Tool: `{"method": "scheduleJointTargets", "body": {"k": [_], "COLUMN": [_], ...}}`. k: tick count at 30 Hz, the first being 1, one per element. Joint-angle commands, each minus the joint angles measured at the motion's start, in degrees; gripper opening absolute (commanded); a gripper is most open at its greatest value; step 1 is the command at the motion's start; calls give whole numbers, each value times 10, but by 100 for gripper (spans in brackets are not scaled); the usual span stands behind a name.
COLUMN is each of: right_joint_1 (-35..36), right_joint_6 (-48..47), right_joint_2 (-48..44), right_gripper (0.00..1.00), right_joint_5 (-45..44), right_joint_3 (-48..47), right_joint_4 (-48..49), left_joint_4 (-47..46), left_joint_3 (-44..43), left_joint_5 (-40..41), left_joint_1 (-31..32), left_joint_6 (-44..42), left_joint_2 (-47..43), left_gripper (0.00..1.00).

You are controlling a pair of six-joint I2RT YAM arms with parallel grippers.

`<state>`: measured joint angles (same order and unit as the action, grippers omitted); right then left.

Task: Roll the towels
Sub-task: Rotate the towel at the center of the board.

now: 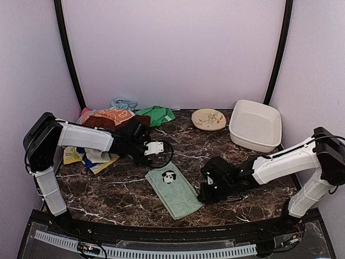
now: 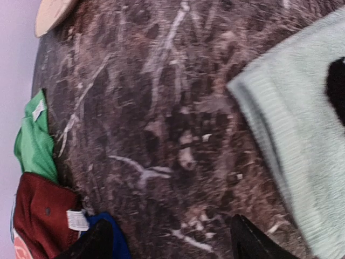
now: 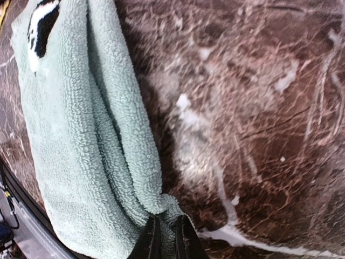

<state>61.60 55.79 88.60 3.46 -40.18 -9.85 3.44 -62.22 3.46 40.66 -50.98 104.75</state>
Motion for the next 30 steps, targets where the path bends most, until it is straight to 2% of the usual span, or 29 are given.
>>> {"method": "scheduleJointTargets", "body": {"k": [1, 6, 9, 12, 16, 18, 23, 27, 30], "right_joint_1": [9, -35, -63, -82, -89, -89, -90, -91, -99], "right_joint_6": [-24, -102, -140, -173, -211, -236, -287, -317, -300], "right_joint_2": [-12, -35, -14, 54, 163, 226, 349, 398, 413], "right_gripper": [14, 17, 18, 18, 16, 15, 13, 12, 12], "right_joint_5": [17, 17, 43, 93, 198, 259, 338, 377, 370], "right_joint_3": [-36, -133, -187, -243, -339, -394, -492, -502, -480], "right_joint_4": [-65, -161, -174, -153, -102, -107, -150, -171, -152], "left_joint_4": [7, 142, 172, 153, 167, 173, 197, 204, 207], "left_joint_3": [-28, -13, 35, 96, 119, 127, 143, 162, 165], "left_joint_5": [12, -68, -121, -134, -146, -162, -183, -174, -170], "left_joint_1": [-15, -15, -13, -13, -18, -26, -50, -70, -73], "left_joint_6": [-6, 47, 79, 108, 132, 134, 134, 121, 119], "left_joint_2": [-66, -148, -184, -206, -231, -249, -287, -304, -306], "left_gripper": [84, 86, 85, 84, 83, 83, 83, 83, 83]}}
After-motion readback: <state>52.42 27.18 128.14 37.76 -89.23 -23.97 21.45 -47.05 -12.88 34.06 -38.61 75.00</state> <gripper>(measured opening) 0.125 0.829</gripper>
